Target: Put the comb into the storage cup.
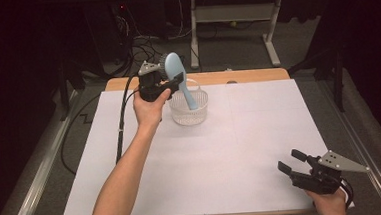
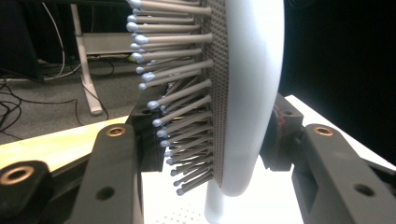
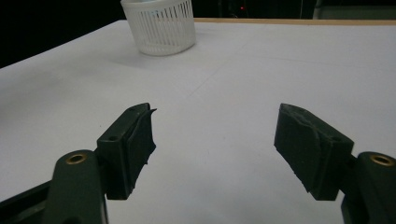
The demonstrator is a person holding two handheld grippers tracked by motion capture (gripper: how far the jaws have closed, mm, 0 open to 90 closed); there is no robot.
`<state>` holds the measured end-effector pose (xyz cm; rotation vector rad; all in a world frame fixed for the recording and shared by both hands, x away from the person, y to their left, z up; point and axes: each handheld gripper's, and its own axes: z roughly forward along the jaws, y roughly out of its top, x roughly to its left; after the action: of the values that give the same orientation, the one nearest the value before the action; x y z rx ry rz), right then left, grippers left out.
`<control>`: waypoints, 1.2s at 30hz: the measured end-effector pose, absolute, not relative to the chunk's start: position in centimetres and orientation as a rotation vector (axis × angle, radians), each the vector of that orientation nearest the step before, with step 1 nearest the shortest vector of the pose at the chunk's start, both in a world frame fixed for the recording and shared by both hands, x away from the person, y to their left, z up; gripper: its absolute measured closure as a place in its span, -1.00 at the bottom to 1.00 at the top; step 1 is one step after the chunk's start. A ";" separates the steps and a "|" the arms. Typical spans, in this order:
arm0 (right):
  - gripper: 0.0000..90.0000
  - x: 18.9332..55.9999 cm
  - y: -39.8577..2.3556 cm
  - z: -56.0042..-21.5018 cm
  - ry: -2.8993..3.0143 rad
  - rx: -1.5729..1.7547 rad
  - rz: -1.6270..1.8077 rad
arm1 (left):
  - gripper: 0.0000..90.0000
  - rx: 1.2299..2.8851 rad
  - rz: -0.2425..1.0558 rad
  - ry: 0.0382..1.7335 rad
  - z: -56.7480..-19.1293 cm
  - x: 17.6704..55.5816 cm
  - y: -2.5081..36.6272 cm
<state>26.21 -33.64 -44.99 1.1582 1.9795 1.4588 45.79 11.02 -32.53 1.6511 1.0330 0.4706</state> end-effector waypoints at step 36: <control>-0.36 26.3 -33.6 -45.0 1.995 1.155 1.461 | 0.14 1.720 0.448 1.042 -34.3 46.2 9.6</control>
<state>26.27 -33.57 -45.04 1.1552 1.9951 1.4611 46.22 9.60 -34.31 1.7204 1.0417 0.4475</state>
